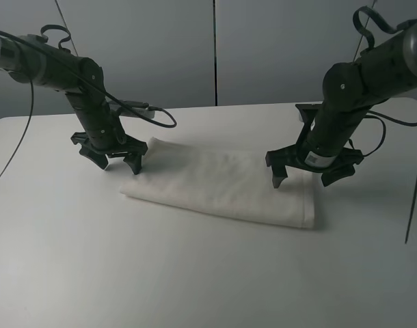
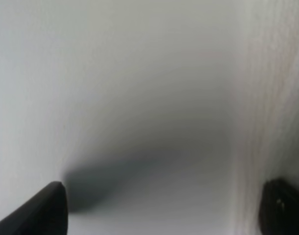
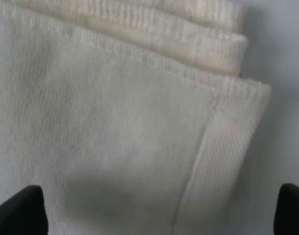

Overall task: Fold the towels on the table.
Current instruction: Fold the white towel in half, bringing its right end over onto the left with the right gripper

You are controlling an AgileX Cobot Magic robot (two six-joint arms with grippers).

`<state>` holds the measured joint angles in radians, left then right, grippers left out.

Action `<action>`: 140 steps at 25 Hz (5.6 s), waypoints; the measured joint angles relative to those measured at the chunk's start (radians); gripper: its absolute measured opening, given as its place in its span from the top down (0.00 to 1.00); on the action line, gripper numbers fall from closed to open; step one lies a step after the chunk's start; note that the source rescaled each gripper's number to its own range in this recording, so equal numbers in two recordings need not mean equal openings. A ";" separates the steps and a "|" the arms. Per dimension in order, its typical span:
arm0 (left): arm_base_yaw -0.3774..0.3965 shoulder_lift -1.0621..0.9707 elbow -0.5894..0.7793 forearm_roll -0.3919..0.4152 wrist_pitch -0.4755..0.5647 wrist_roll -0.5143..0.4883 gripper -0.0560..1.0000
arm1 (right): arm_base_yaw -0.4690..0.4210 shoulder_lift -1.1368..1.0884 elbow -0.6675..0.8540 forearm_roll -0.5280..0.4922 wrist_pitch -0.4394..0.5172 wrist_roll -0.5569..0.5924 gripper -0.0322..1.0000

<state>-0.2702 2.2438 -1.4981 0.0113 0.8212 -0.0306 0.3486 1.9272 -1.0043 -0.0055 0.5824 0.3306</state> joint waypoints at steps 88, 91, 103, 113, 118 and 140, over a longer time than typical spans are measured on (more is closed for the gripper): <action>0.000 0.000 -0.002 0.013 0.004 0.012 0.01 | 0.171 0.045 -0.174 0.897 -0.126 -0.494 0.94; 0.000 0.000 -0.002 0.013 0.004 0.010 0.01 | 0.201 0.107 -0.223 1.018 -0.128 -0.575 0.94; 0.000 0.000 -0.002 0.013 0.007 0.008 0.01 | 0.254 0.246 -0.298 1.568 -0.136 -1.007 0.94; 0.000 0.002 -0.002 -0.017 0.009 0.057 0.01 | 0.256 0.252 -0.299 1.740 -0.142 -1.187 0.94; 0.000 0.002 -0.002 -0.018 0.009 0.067 0.01 | 0.277 0.257 -0.299 1.742 -0.153 -1.195 0.94; 0.005 -0.014 -0.011 -0.011 0.091 0.104 0.01 | 0.290 0.291 -0.357 1.742 -0.163 -1.193 0.94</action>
<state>-0.2655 2.2302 -1.5095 0.0000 0.9120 0.0732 0.6383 2.2184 -1.3609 1.7367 0.4191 -0.8626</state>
